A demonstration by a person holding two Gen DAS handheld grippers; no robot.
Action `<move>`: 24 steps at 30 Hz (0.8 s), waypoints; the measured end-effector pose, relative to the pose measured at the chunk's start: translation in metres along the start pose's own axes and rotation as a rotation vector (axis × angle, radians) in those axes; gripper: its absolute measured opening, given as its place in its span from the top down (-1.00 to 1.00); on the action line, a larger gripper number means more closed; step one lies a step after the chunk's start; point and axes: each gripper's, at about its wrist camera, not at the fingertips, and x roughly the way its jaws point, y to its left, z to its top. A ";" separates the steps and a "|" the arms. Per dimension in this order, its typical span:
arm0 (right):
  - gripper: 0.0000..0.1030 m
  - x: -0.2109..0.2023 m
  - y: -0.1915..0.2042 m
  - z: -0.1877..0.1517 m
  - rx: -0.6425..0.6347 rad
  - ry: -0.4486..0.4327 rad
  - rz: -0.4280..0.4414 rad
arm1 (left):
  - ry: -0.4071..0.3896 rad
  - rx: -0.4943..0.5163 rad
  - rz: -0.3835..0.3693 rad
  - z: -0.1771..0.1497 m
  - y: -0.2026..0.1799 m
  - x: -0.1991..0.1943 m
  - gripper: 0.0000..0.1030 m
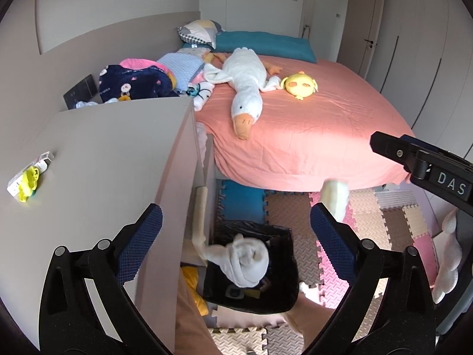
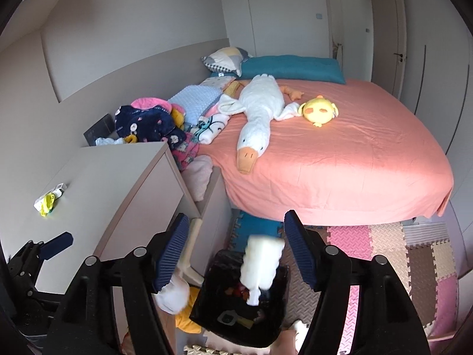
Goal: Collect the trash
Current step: 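Carry the white towel and cream foam piece to the black bin and release both, then raise both open tools from the bin toward the yellow toy on the desk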
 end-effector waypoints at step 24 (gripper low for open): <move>-0.40 0.007 0.015 -0.002 0.014 0.019 0.054 | -0.001 -0.033 0.024 -0.005 0.024 -0.008 -0.88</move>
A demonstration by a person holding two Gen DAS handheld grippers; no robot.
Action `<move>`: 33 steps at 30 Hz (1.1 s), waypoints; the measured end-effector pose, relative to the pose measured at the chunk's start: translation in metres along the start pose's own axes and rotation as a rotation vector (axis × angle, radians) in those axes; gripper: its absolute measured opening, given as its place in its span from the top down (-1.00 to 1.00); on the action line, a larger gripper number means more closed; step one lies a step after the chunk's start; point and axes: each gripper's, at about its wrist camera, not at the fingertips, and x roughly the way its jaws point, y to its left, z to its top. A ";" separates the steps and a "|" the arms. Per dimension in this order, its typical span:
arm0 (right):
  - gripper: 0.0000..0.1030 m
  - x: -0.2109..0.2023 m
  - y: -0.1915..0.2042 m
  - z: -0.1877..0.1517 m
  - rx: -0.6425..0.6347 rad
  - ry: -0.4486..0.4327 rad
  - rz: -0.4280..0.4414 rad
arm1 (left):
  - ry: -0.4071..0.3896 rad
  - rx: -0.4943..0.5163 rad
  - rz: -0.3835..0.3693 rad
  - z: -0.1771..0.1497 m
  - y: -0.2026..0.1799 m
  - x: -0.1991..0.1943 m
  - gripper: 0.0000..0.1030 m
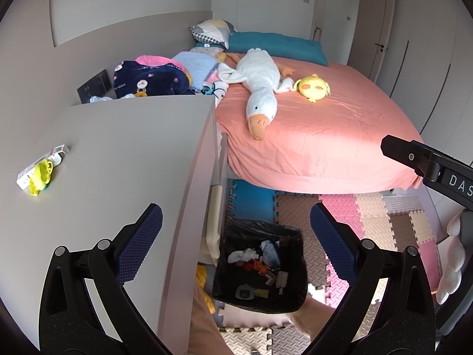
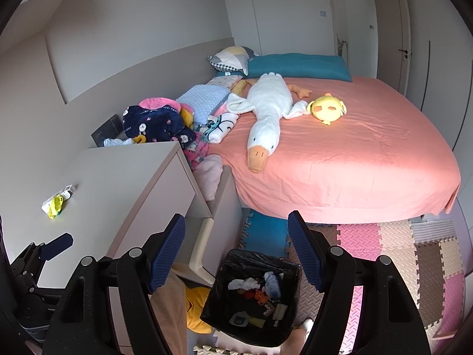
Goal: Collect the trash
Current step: 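Raise both open tools from the bin toward the yellow toy on the desk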
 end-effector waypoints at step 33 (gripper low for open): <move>-0.42 0.052 0.138 0.002 -0.132 0.065 0.186 | 0.002 -0.175 0.177 -0.020 0.137 -0.016 -0.88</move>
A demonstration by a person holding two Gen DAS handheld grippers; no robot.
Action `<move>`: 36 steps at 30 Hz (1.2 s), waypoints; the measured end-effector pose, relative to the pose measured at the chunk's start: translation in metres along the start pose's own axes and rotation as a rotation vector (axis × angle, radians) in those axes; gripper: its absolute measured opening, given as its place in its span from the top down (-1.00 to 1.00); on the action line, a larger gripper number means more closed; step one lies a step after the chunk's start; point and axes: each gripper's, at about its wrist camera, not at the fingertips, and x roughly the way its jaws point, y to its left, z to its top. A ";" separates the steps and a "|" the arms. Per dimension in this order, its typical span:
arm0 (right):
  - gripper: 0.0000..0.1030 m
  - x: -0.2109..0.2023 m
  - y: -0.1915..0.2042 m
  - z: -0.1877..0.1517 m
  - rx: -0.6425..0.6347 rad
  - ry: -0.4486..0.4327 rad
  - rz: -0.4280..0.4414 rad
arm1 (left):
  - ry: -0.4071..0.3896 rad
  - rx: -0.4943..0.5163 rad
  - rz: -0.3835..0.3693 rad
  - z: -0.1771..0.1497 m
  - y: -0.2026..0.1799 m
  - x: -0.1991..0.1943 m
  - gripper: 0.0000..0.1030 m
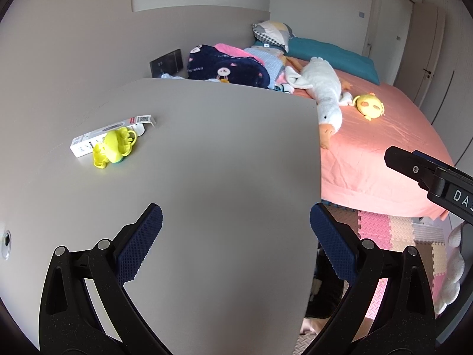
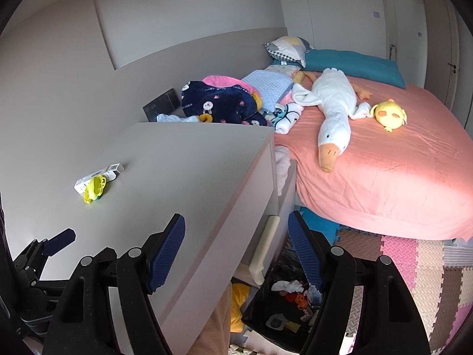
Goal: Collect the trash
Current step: 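Raise both open tools from the bin toward the yellow toy on the desk, then grasp the yellow frog toy with the left tool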
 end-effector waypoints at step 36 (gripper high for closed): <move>-0.43 0.117 0.110 0.045 -0.101 0.083 0.132 | 0.070 -0.188 0.135 0.039 0.143 0.098 -0.88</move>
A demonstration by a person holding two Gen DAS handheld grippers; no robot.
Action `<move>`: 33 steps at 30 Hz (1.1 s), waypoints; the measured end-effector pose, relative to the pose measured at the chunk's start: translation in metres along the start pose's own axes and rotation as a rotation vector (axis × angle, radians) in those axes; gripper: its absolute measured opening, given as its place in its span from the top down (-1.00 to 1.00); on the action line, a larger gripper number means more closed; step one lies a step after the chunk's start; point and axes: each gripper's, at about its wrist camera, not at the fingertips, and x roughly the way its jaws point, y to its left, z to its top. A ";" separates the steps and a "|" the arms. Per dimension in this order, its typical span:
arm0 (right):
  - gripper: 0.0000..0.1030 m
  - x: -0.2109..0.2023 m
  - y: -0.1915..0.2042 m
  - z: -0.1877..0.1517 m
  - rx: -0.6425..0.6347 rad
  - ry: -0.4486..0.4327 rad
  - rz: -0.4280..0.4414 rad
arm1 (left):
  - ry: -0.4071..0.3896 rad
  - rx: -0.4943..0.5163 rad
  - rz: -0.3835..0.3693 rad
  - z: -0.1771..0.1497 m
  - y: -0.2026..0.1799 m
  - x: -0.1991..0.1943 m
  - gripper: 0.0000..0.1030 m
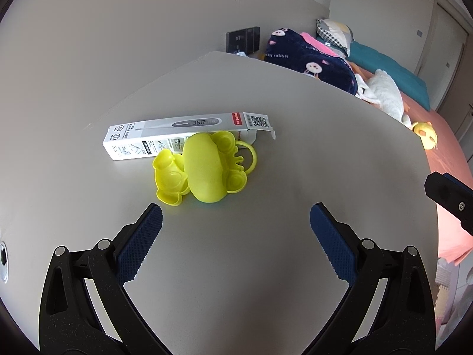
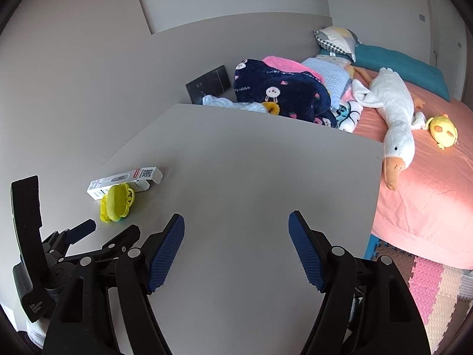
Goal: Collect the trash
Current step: 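Grasp the yellow frog toy with the left tool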
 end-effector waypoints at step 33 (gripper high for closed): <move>-0.43 0.048 0.082 0.021 -0.190 0.056 0.068 | 0.004 -0.042 0.095 0.017 0.057 0.007 -0.54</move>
